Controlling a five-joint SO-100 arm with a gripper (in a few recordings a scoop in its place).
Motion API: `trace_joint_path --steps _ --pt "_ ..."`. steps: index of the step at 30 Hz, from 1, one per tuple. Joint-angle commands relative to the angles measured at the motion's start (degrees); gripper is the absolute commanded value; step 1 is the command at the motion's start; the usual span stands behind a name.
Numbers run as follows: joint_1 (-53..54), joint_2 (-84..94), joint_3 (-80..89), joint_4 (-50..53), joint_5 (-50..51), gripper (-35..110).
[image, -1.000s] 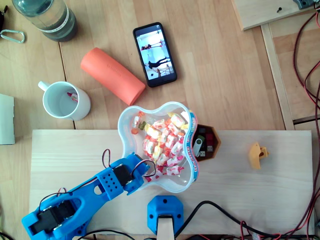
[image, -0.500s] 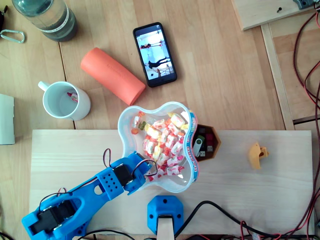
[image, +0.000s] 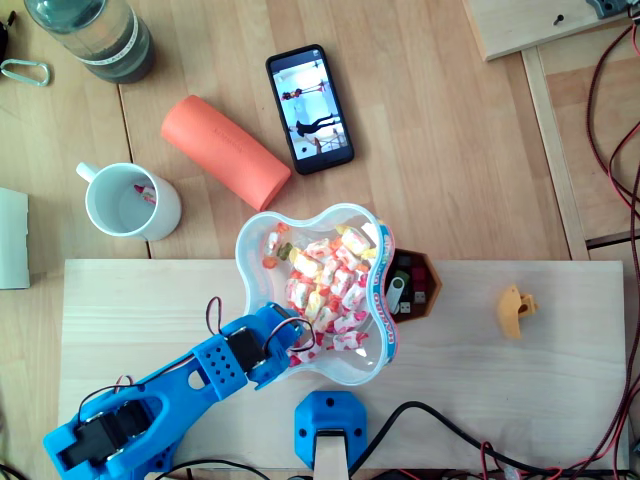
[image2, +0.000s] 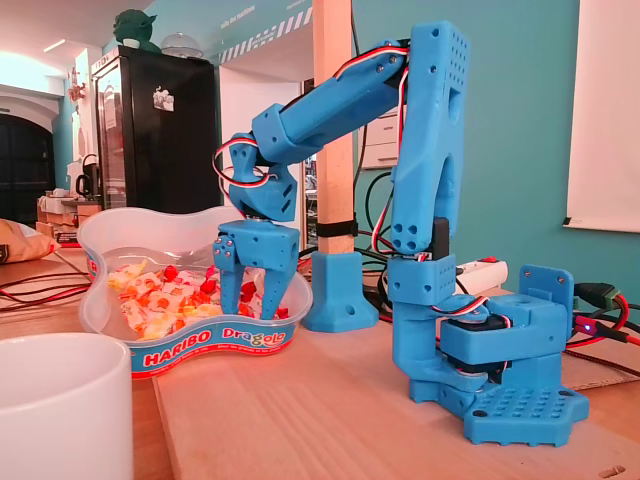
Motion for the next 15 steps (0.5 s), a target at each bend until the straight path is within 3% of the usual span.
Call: trace_joint_path --steps 1,15 --pt "0.5 1.1 -1.7 0.5 -0.5 16" --pt "0.9 1.2 -0.7 0.2 -0.5 16"
